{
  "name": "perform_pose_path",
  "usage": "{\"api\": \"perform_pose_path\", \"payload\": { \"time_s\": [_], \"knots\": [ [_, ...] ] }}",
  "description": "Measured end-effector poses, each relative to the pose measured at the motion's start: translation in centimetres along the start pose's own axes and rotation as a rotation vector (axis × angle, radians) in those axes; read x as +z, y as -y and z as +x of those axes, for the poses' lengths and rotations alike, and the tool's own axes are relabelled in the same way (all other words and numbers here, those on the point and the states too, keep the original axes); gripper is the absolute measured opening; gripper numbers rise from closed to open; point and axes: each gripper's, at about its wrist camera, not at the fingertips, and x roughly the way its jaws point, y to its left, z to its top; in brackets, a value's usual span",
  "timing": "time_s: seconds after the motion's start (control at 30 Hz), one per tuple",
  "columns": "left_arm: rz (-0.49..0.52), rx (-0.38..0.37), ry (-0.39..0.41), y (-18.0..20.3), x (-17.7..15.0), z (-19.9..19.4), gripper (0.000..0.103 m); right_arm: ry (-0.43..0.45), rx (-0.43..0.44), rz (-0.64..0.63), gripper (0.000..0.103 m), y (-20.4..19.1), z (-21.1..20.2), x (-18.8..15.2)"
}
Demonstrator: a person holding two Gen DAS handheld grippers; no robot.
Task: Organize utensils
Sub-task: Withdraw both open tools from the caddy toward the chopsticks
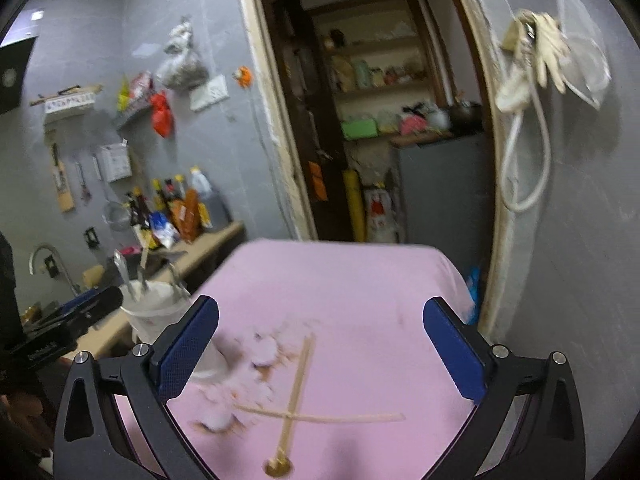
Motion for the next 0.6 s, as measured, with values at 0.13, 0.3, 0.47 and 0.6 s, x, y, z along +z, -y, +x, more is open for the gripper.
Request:
{"api": "perform_pose_path", "payload": {
  "time_s": [0.13, 0.3, 0.47, 0.6],
  "knots": [
    [0.007, -0.021, -0.053, 1.3, -1.8, 1.5, 0.094, -0.094, -0.045, 0.031, 0.103, 2.1, 0.4, -2.1],
    [0.007, -0.055, -0.128, 2.6, -3.8, 3.6, 0.094, -0.239, -0.07, 0.099, 0.098, 4.2, 1.5, -4.9],
    [0.027, -0.078, -0.192, 3.7, -5.6, 5.3, 0.094, -0.37, -0.038, 0.158, 0.062, 5.4, 3.1, -7.1],
    [0.035, -0.079, -0.219, 4.0, -6.3, 6.1, 0.094, -0.436, 0.002, 0.213, 0.052, 5.9, 4.2, -8.5]
  ]
}}
